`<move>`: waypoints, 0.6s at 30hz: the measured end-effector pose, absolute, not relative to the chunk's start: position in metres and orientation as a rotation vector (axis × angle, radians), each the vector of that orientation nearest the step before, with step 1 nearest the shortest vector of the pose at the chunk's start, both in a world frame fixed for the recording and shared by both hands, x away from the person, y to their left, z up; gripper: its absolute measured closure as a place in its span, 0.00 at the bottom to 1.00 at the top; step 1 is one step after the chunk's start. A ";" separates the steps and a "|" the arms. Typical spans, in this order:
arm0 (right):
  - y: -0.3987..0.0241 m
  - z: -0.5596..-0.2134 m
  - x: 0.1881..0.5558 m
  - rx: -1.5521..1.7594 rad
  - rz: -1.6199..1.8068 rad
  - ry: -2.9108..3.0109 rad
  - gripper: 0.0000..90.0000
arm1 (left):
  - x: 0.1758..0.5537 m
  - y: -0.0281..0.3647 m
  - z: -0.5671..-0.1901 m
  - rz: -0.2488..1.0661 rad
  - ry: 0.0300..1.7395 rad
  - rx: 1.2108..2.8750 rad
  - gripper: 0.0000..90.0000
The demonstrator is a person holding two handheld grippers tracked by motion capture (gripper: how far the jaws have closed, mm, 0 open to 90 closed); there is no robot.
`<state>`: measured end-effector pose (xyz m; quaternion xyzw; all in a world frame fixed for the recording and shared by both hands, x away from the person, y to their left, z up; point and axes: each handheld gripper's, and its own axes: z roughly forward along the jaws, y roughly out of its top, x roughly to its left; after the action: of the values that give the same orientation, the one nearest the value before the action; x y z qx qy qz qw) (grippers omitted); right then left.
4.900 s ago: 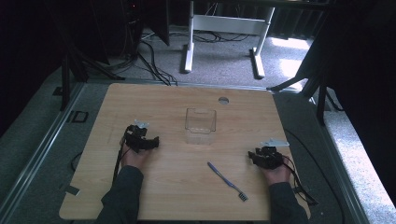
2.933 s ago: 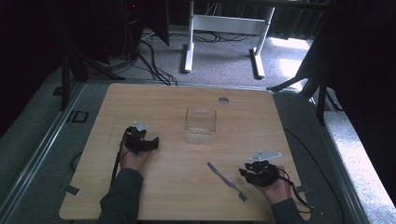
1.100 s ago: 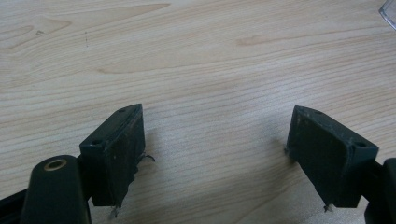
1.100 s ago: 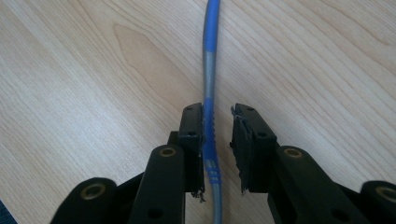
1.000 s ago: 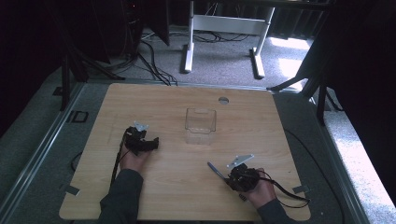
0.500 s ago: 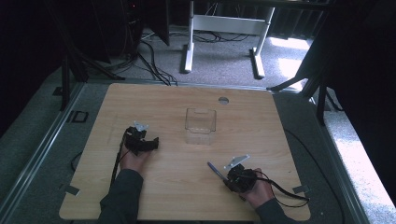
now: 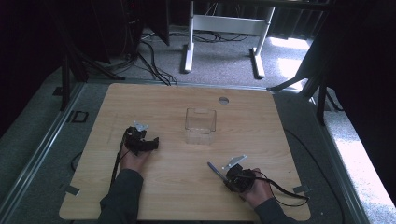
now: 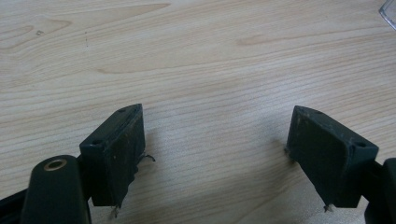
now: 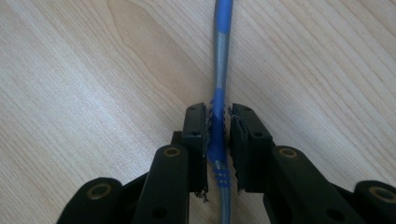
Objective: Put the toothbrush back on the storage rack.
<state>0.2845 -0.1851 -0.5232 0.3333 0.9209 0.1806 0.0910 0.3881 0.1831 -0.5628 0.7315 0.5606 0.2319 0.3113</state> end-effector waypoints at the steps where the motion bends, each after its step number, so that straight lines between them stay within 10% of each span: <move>1: -0.185 -0.523 0.285 0.987 0.533 2.739 0.85 | 0.388 0.183 -0.563 0.612 1.480 1.931 0.22; 18: -0.179 -0.521 0.291 0.986 0.424 2.789 0.87 | 0.388 0.183 -0.563 0.612 1.480 1.930 0.22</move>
<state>0.2912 -0.1793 -0.5214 0.3289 0.9306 0.1413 0.0765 0.3882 0.1831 -0.5628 0.7314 0.5607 0.2318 0.3114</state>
